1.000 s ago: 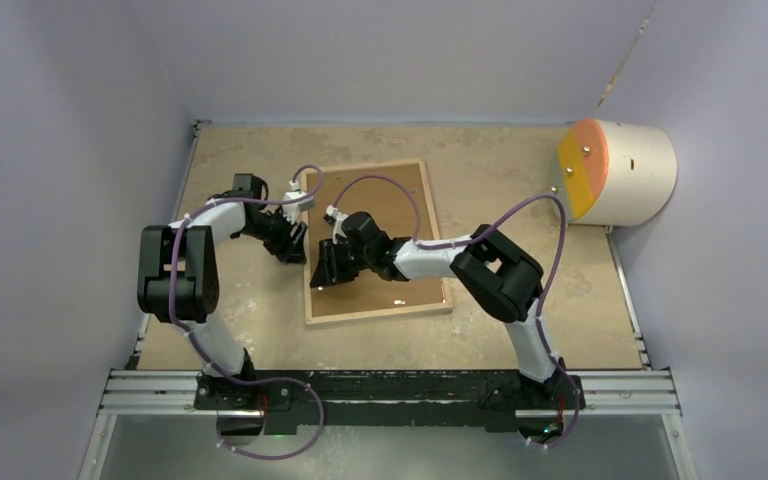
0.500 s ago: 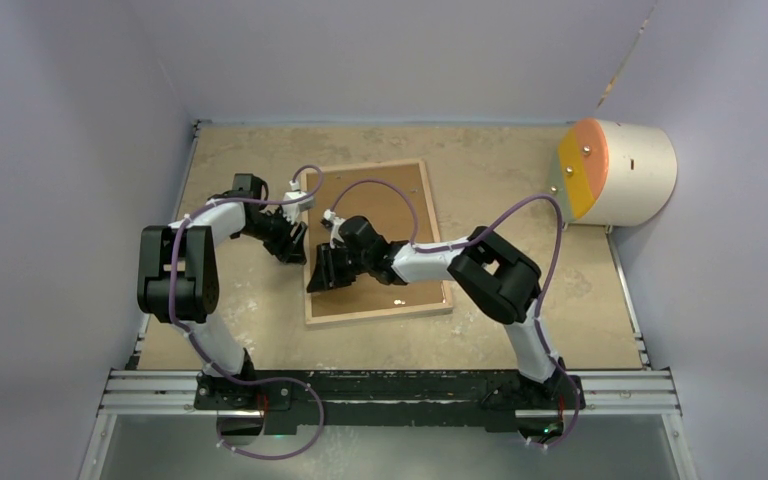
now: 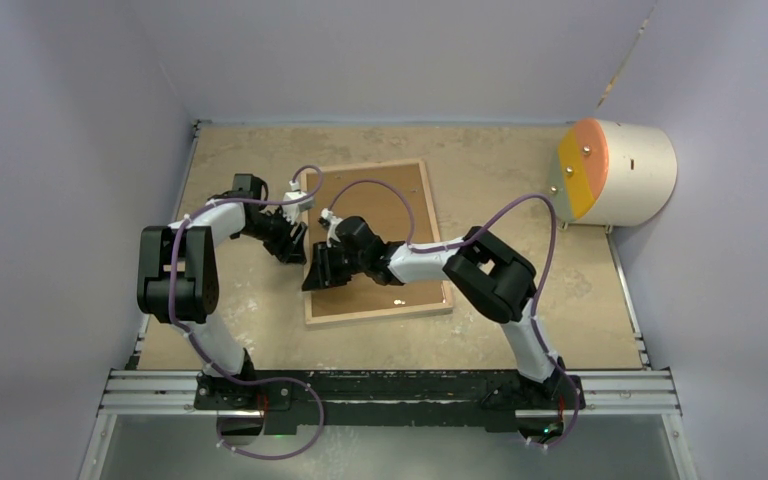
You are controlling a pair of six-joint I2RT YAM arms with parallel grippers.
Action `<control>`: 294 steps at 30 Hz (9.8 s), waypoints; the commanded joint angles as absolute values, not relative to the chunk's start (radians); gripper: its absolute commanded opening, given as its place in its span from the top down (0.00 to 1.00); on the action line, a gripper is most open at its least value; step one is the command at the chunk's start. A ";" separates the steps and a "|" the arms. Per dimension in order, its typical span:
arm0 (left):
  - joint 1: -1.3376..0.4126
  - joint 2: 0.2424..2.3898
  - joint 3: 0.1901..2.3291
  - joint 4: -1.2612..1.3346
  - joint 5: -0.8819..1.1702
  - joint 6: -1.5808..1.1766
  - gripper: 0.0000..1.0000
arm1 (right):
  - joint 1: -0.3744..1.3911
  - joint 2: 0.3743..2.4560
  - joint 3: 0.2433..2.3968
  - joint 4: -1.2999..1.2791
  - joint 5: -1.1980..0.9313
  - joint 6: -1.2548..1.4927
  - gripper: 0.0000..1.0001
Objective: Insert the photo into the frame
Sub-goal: Install the photo frame at the center of the board, then adjust the photo frame at the center of the board, then install the photo frame at the center of the board.
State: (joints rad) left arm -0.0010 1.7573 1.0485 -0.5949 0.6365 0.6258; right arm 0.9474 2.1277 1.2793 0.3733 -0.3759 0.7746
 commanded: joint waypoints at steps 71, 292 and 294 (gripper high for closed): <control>0.030 1.769 1.016 -0.591 0.640 0.673 0.52 | 0.939 2.131 1.231 0.473 -0.316 0.838 0.64; 0.080 1.818 1.035 -0.821 0.758 0.857 0.72 | 1.032 2.022 1.278 0.318 -0.150 0.823 0.53; 0.080 1.818 1.036 -0.822 0.758 0.859 0.72 | 1.032 2.032 1.274 0.322 -0.150 0.831 0.54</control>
